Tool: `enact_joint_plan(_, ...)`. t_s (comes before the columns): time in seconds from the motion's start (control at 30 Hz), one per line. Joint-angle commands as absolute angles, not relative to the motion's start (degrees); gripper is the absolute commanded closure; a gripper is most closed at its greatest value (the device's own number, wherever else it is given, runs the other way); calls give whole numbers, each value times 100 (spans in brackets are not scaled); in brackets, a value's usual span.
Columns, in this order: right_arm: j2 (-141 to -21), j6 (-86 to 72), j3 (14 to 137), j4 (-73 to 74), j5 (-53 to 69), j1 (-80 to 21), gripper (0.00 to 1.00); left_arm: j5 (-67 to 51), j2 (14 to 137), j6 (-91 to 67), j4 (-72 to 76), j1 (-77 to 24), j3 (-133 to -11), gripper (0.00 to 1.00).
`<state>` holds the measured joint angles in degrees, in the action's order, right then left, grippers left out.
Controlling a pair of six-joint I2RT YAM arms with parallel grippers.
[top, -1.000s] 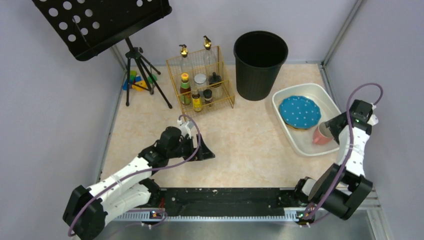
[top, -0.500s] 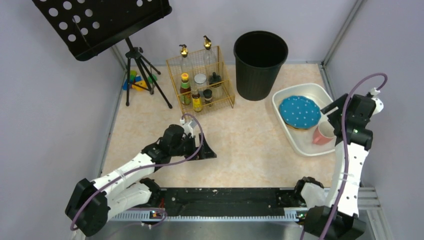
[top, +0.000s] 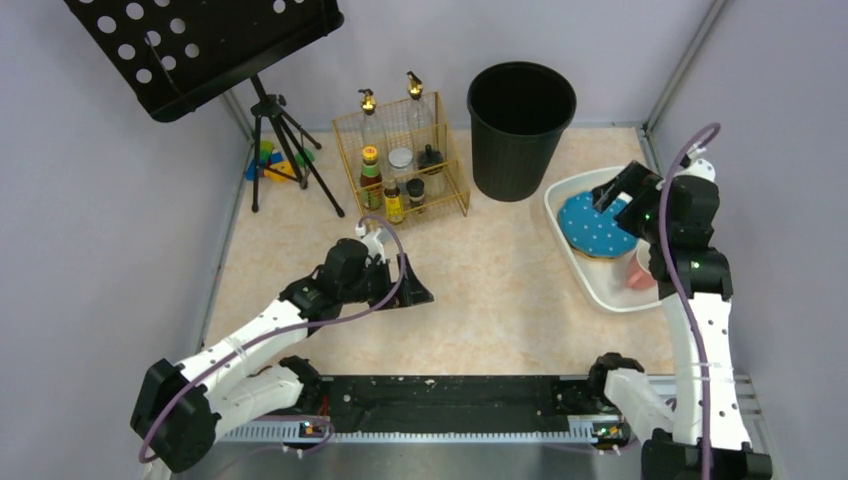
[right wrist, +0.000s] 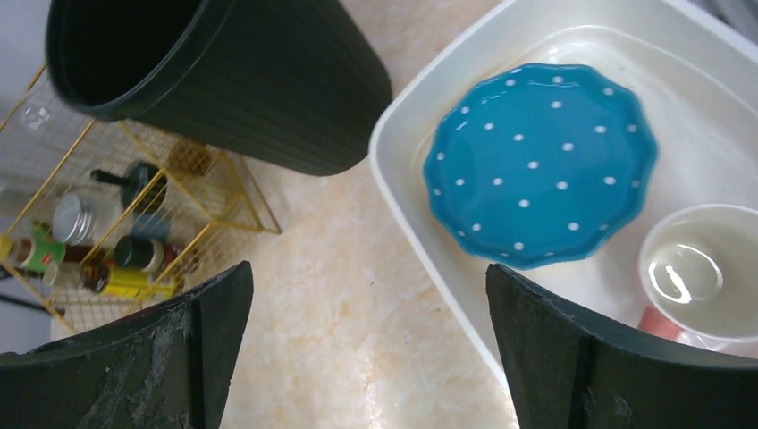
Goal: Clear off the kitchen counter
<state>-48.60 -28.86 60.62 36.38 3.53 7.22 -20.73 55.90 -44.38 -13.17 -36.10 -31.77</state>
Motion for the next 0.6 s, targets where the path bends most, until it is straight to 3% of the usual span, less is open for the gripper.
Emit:
enact_joint_plan(0.0, -5088, -2611, 6415, 3040, 449, 98, 1, -1715, 5503, -4376, -1439, -3596, -3540, 6)
enact_joint_plan(0.33, -5724, -1673, 6264, 2572, -456, -2280, 1, -1150, 5317, -4434, -1694, -3595, -3900, 1)
enact_joint_plan(0.57, -5706, -1576, 5413, 1930, -492, -3399, 1, -505, 5027, -4346, -2111, -3603, -4160, 1)
